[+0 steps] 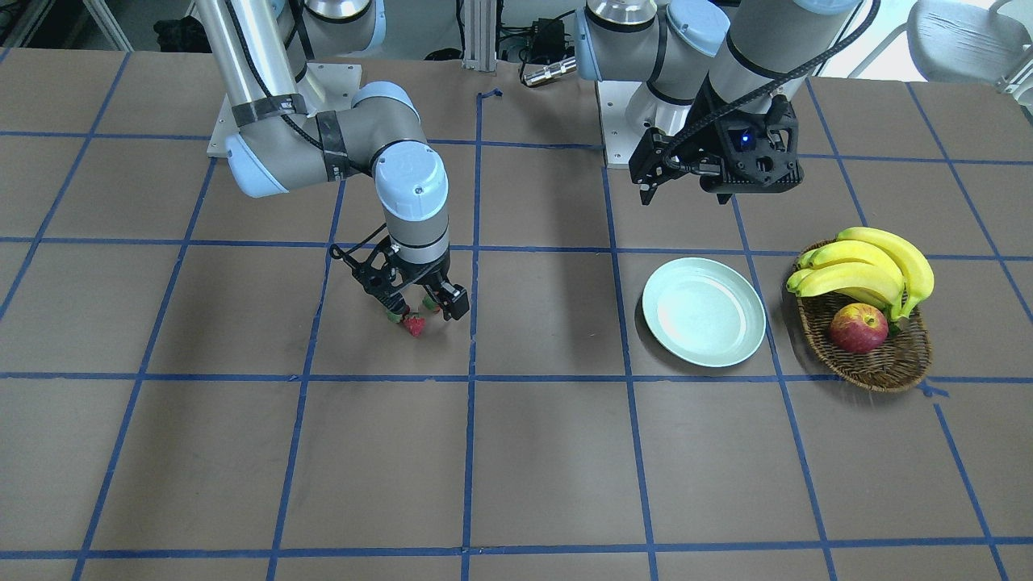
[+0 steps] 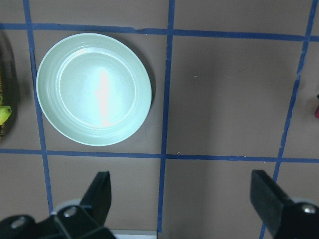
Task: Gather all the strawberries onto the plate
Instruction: 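Lower the right gripper onto the strawberry cluster and grasp one strawberry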
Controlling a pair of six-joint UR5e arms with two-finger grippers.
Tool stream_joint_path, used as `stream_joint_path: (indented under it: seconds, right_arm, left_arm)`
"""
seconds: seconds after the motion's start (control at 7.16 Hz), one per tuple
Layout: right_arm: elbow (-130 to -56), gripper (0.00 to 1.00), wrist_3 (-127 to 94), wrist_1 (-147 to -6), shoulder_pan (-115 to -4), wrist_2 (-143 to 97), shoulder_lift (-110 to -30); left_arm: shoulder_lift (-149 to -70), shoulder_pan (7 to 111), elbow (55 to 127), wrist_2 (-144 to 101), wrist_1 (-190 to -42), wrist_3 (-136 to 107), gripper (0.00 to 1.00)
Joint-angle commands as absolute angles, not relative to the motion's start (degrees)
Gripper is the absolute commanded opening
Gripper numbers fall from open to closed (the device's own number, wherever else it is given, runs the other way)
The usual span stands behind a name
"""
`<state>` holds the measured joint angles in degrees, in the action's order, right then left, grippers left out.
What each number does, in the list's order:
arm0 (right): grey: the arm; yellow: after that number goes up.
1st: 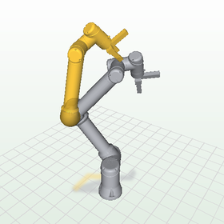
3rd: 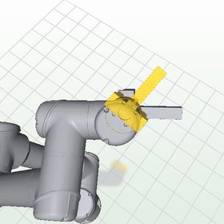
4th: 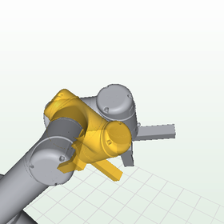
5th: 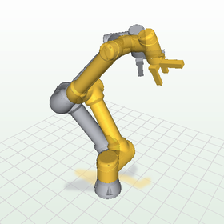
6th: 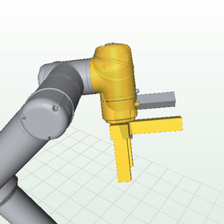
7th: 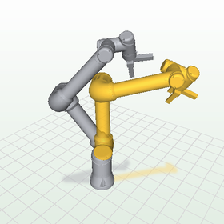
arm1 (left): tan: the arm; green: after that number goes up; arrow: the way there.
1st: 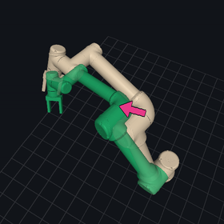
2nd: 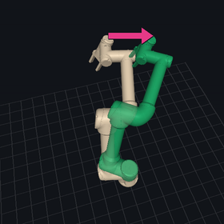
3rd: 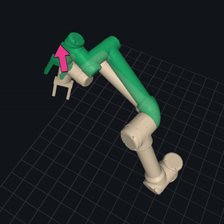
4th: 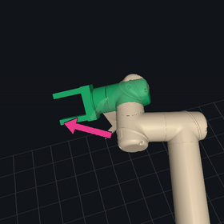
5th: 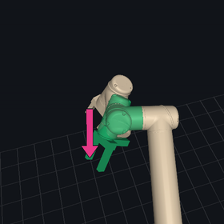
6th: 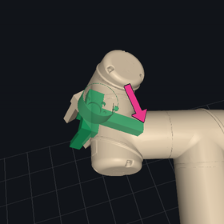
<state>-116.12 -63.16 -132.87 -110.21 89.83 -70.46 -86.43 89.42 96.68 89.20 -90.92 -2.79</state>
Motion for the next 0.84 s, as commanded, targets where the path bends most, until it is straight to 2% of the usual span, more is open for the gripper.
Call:
stream_joint_path:
  seconds: [0.0, 0.14, 0.28, 0.42, 0.7]
  right_arm:
    - [-116.54, 0.75, -63.28, -133.59, -110.21, 89.56, -70.40]
    - [-116.46, 0.33, -63.19, -133.59, -110.21, 87.91, -70.40]
    - [-116.19, 0.10, -63.19, -133.59, -110.21, 87.72, -70.49]
    - [-116.19, 0.00, -63.19, -133.59, -110.21, 87.71, -70.58]
    - [-115.32, 0.00, -63.19, -133.42, -110.21, 87.72, -71.19]
  left_arm:
    - [-86.40, 89.38, 96.77, 89.30, -90.97, -2.72, 1.00]
    - [-86.40, 89.38, 96.77, 89.30, -90.88, -2.72, 1.00]
    - [-86.40, 89.38, 96.77, 89.21, -90.88, -2.72, 1.00]
    - [-86.48, 89.38, 96.77, 89.21, -90.88, -2.72, 1.00]
    - [-86.40, 89.38, 96.77, 89.21, -90.88, -2.72, 1.00]
